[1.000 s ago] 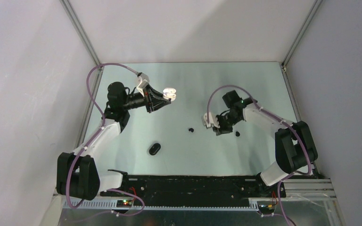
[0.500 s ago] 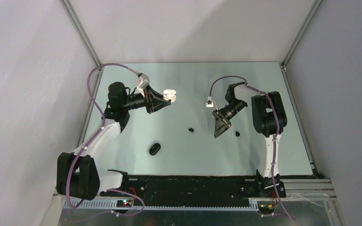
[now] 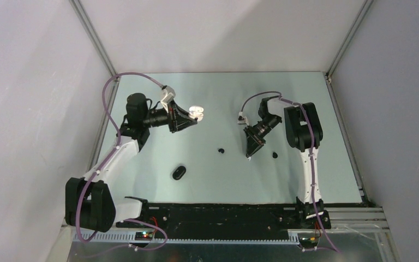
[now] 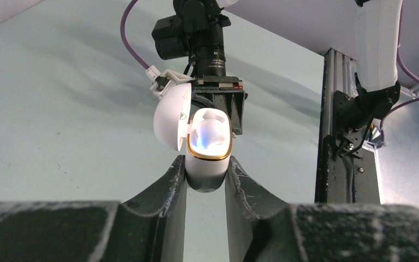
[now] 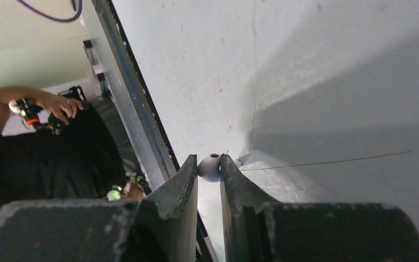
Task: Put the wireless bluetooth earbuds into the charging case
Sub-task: Adjust the earbud at the center of the board.
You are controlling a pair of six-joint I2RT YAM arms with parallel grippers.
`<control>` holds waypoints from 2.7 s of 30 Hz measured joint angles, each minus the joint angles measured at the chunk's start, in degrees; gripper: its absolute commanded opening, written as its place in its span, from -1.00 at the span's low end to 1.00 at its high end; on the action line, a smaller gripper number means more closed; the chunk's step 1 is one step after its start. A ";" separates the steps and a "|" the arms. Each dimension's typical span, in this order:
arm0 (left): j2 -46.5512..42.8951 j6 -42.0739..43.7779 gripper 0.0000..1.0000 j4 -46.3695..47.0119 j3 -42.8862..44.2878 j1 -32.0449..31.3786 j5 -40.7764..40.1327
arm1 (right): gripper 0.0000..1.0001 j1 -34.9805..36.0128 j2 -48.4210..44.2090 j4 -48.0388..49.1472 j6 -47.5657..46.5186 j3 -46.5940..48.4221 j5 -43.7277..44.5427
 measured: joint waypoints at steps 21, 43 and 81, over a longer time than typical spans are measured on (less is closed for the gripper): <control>0.00 1.18 -1.00 -1.77 0.07 -0.04 -0.02 | -0.30 -0.70 -1.42 6.62 15.67 0.59 7.32; -0.44 2.21 -1.00 -3.82 0.07 -0.46 -1.79 | -0.66 5.70 -41.07 29.79 4.44 -27.10 17.18; -2.58 2.23 -1.00 -4.22 0.00 -0.46 -2.99 | -0.61 12.92 -34.49 42.66 7.26 -32.65 30.42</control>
